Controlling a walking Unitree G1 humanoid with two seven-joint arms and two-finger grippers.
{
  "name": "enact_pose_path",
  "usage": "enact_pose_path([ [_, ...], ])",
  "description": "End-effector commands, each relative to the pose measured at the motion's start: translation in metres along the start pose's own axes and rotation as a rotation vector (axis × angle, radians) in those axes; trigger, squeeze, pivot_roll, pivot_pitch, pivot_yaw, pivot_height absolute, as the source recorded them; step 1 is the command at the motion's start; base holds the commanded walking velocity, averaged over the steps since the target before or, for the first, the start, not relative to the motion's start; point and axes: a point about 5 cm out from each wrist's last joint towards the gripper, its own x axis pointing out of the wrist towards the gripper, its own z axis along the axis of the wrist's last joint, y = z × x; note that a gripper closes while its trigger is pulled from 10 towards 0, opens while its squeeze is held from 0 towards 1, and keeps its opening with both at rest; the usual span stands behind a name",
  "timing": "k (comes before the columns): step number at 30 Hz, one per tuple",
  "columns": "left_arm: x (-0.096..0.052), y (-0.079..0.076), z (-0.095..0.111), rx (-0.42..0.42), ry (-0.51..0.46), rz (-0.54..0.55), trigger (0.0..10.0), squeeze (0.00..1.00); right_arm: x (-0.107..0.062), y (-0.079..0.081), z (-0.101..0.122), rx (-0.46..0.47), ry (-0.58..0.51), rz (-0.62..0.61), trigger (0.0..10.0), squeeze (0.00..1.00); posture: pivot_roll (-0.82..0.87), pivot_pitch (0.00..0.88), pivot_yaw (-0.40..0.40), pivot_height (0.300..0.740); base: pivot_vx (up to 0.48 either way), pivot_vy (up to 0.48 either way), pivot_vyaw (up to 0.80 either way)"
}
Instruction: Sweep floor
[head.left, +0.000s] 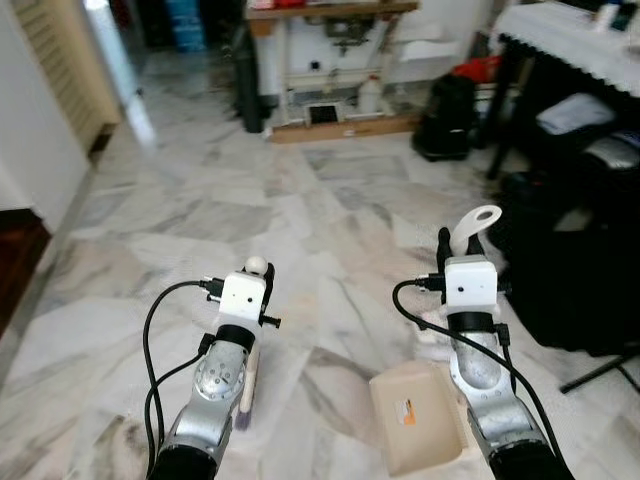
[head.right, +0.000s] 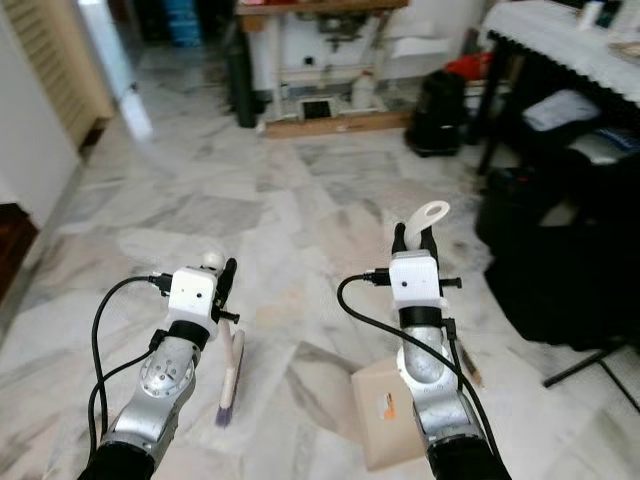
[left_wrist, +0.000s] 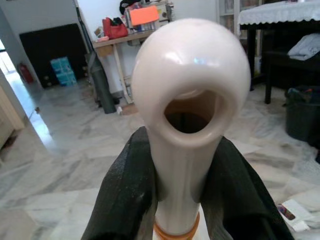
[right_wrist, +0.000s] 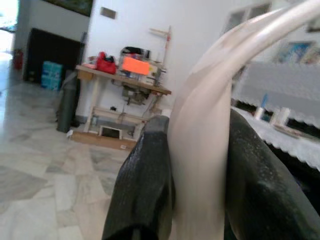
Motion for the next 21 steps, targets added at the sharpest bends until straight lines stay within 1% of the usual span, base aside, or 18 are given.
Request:
enact_pose_path([
  [1,0.002,0.006,0.006,0.028,-0.035,0.015,10.0,0.00,0.003,0.009,0.013,0.023,-0.066,0.027,10.0,0.00,0.00,0.000,0.038,0.740,0.000,0.000,0.00],
  [5,0.003,0.007,0.006,0.031,-0.032,0.017,10.0,0.00,0.003,0.013,0.016,0.018,-0.080,0.044,10.0,0.00,0.00,0.000,0.038,0.740,0.000,0.000,0.00],
  [7,0.003,0.007,0.005,0.032,-0.031,0.020,10.0,0.00,0.003,0.016,0.017,0.010,-0.084,0.059,10.0,0.00,0.00,0.000,0.036,0.740,0.000,0.000,0.54],
  [10,0.003,0.009,0.005,0.030,-0.032,0.026,10.0,0.00,0.004,0.014,0.017,0.019,-0.082,0.047,10.0,0.00,0.00,0.000,0.037,0.740,0.000,0.000,0.57],
  [12,0.003,0.011,0.005,0.009,-0.029,0.043,10.0,0.00,0.005,0.010,0.016,0.073,-0.064,0.012,10.0,0.00,0.00,0.000,0.037,0.740,0.000,0.000,0.00],
  [14,0.004,0.014,0.004,-0.038,-0.015,0.079,10.0,0.00,0.006,0.005,0.013,0.136,-0.033,-0.033,10.0,0.00,0.00,0.000,0.038,0.740,0.000,0.000,0.00],
  [15,0.004,0.014,0.004,-0.038,-0.015,0.079,10.0,0.00,0.006,0.005,0.013,0.136,-0.033,-0.033,10.0,0.00,0.00,0.000,0.038,0.740,0.000,0.000,0.00],
  [17,0.004,0.018,0.004,-0.058,-0.010,0.099,10.0,0.00,0.007,0.000,0.011,0.189,-0.008,-0.083,10.0,0.00,0.00,0.000,0.038,0.740,0.000,0.000,0.00],
  [18,0.004,0.018,0.004,-0.058,-0.010,0.099,10.0,0.00,0.007,0.000,0.011,0.189,-0.008,-0.083,10.0,0.00,0.00,0.000,0.038,0.740,0.000,0.000,0.00],
  [19,0.005,0.019,0.004,-0.067,-0.009,0.109,10.0,0.00,0.007,-0.006,0.007,0.231,0.018,-0.129,10.0,0.00,0.00,0.000,0.038,0.740,0.000,0.000,0.00],
  [21,0.005,0.020,0.004,-0.071,-0.008,0.111,10.0,0.00,0.007,-0.011,0.005,0.242,0.030,-0.154,10.0,0.00,0.00,0.000,0.038,0.740,0.000,0.000,0.00],
])
